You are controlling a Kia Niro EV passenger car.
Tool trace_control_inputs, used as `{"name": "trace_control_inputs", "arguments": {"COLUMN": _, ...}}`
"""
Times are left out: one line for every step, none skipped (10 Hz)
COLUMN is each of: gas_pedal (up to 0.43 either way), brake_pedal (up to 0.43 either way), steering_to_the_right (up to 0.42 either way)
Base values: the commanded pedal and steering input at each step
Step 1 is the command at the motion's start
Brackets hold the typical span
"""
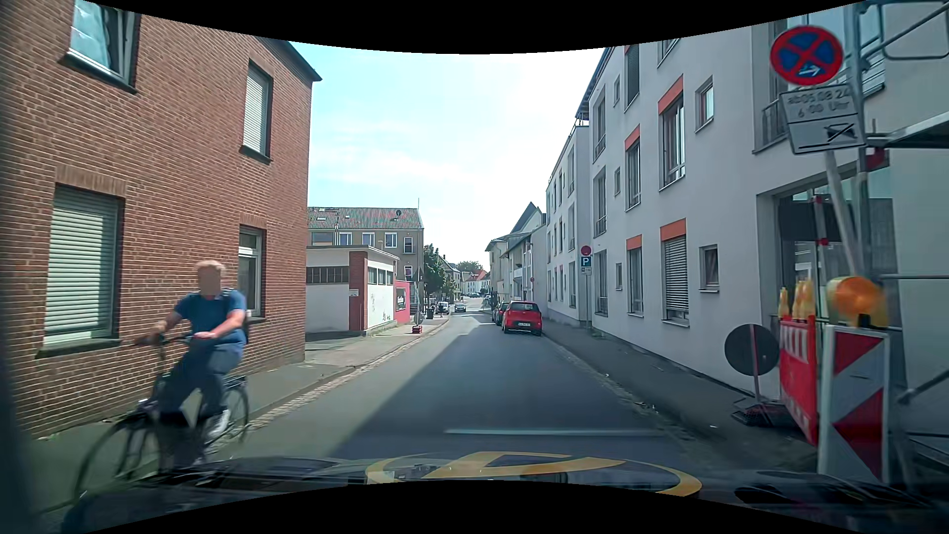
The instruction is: Follow the waypoints while adhering to traffic rules and regulations
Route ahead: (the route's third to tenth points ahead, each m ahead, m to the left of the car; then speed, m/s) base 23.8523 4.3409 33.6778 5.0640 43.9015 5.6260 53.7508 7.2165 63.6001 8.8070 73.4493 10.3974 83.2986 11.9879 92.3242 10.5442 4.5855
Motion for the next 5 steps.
{"name": "trace_control_inputs", "arguments": {"gas_pedal": 0.000, "brake_pedal": 0.006, "steering_to_the_right": 0.016}}
{"name": "trace_control_inputs", "arguments": {"gas_pedal": 0.000, "brake_pedal": 0.018, "steering_to_the_right": 0.019}}
{"name": "trace_control_inputs", "arguments": {"gas_pedal": 0.000, "brake_pedal": 0.055, "steering_to_the_right": 0.021}}
{"name": "trace_control_inputs", "arguments": {"gas_pedal": 0.000, "brake_pedal": 0.128, "steering_to_the_right": 0.018}}
{"name": "trace_control_inputs", "arguments": {"gas_pedal": 0.000, "brake_pedal": 0.183, "steering_to_the_right": 0.019}}
